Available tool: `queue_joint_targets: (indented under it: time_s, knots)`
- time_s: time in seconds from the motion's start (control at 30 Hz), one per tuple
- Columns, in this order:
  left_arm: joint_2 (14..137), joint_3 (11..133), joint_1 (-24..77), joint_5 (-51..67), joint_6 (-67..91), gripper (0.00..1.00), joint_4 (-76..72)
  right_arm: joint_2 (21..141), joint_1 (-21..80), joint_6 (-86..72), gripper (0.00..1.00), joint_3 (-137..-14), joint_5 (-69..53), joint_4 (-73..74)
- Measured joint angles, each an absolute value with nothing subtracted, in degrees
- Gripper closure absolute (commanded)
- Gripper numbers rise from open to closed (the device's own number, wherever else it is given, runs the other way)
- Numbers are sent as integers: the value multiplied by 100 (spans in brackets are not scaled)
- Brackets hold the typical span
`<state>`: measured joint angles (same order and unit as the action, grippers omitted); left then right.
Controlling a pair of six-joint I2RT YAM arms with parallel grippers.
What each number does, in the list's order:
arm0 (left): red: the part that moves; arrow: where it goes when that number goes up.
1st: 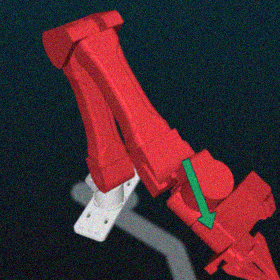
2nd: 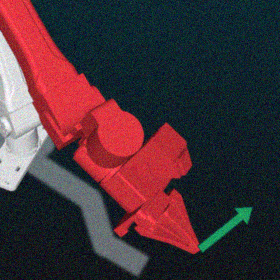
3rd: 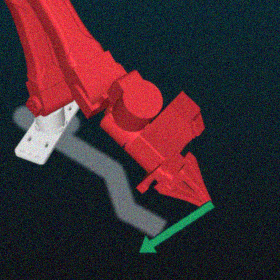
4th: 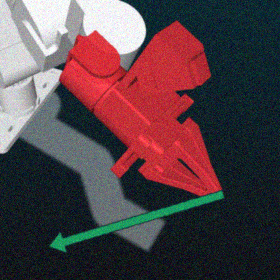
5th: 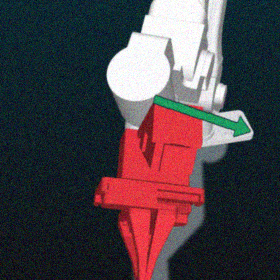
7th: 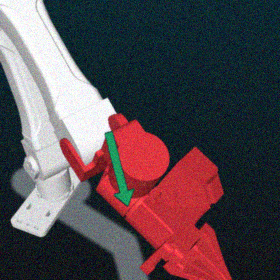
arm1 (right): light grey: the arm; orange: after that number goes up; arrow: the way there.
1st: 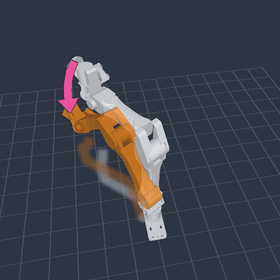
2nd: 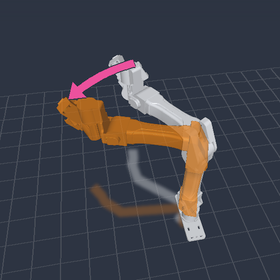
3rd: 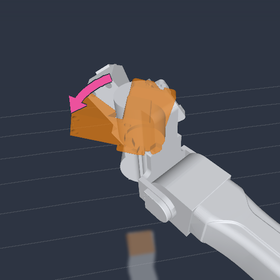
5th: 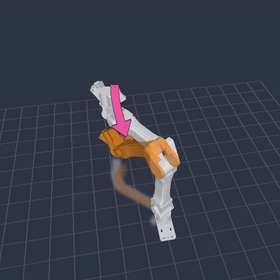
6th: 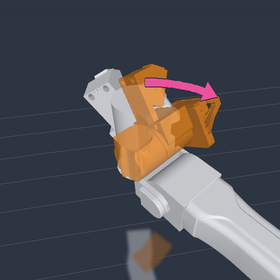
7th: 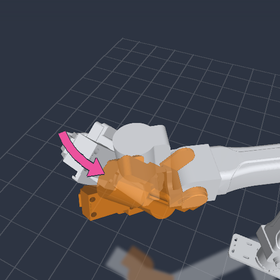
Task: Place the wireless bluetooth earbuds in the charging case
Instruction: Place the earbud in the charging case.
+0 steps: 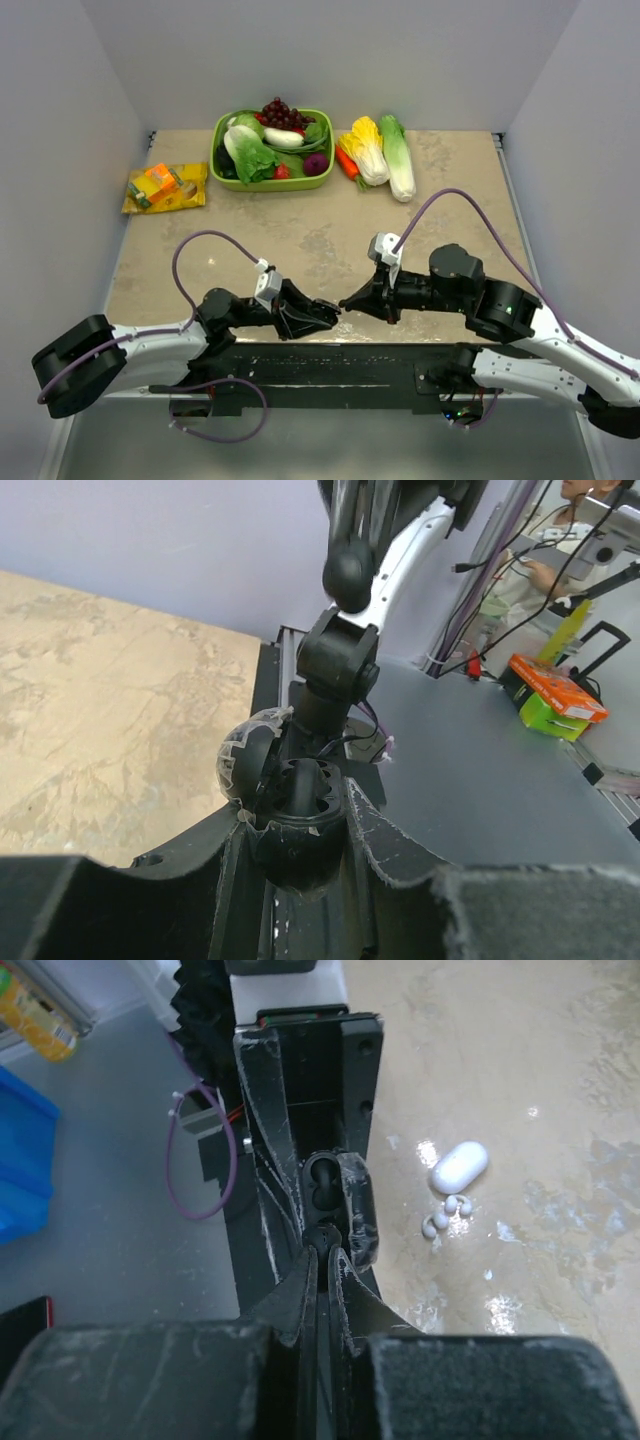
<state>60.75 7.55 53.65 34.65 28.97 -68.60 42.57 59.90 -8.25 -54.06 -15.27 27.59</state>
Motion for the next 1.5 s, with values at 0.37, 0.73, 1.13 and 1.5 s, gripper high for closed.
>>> queue_joint_targets:
  time_s: [0.37, 0.73, 1.13, 1.5]
  knots:
    - [6386, 1271, 5365, 3835, 3002, 100, -6956, 4423, 6307, -642, 100, -5406, -1905, 2921]
    - [6493, 1402, 5365, 3999, 3076, 100, -6982, 4436, 6386, -635, 100, -5406, -1710, 2936]
    - [6493, 1402, 5365, 4032, 3103, 100, -7109, 4471, 6414, -637, 100, -5400, -1415, 2934]
    - [6493, 1490, 5365, 4056, 3109, 100, -7122, 4609, 6473, -646, 100, -5389, -1251, 2915]
